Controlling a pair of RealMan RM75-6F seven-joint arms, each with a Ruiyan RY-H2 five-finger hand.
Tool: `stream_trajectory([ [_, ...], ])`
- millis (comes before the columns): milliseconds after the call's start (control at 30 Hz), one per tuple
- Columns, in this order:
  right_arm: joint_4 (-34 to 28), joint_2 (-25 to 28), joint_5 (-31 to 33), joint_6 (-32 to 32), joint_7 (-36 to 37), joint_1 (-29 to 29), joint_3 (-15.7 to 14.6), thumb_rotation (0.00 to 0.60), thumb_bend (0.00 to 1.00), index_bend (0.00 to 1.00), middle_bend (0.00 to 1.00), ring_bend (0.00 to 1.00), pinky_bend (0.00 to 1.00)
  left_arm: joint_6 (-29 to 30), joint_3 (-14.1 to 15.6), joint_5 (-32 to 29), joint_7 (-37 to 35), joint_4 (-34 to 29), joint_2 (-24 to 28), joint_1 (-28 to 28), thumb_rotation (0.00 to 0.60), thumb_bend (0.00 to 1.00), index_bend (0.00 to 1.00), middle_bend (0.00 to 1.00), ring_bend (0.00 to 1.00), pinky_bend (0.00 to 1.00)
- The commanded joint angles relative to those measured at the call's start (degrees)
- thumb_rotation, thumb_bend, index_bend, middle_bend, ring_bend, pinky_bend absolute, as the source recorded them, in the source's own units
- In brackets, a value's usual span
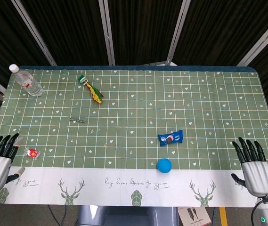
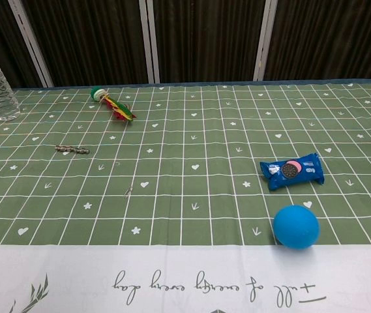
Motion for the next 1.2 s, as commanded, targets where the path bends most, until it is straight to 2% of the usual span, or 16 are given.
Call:
stream_trajectory([
  [33, -0.02, 0.01, 0.07, -0.07, -0.04, 0.00, 0.00, 0.600, 0.02, 0.08, 0.00, 0.00, 0.03, -0.06, 0.01, -0.04, 0.00, -0.04, 0.03, -0.01, 0.600, 0.14, 0.00, 0.00, 0.00, 0.00],
  [500, -0.37, -0.01, 0.21, 0.03, -0.05, -0.07, 0.08, 0.600, 0.02, 0.09, 0.00, 0.00, 0.03, -1.59, -0.26, -0.97, -0.38, -1.04, 0.60, -0.69, 0.600, 0.14, 0.00, 0.00, 0.00, 0.00],
  [700, -0.50, -0.07, -0.45, 0.18, 0.21, -0.17, -0.31, 0.600, 0.02, 0.09, 0.00, 0.00, 0.03, -4.74, -1.54, -1.94, 0.27, -3.29, 1.54, -3.09, 0.600, 0.15, 0.07, 0.00, 0.00, 0.00],
  [800, -0.60, -0.07, -0.75, 0.23, 0.16, -0.21, -0.50, 0.600, 0.02, 0.09, 0.00, 0.00, 0.03, -7.13, -3.11, -3.14, 1.75, -4.45, 1.77, -5.17, 0.600, 0.18, 0.11, 0.00, 0.00, 0.00],
  [967, -0.80, 0.05, -0.42, 0.07, 0.71, -0.27, -0.47, 0.600, 0.02, 0.09, 0.00, 0.00, 0.03, -14.93, -7.88, -10.38, 5.96, -6.45, 0.66, -10.87, 0.600, 0.19, 0.19, 0.00, 0.00, 0.00],
  [1200, -1.78, 0.79, 1.07, -0.72, 2.31, -0.31, -0.22, 0.600, 0.02, 0.09, 0.00, 0.00, 0.03, -23.62, -12.30, -18.21, 13.43, -2.57, -3.67, -18.72, 0.600, 0.23, 0.28, 0.00, 0.00, 0.00],
])
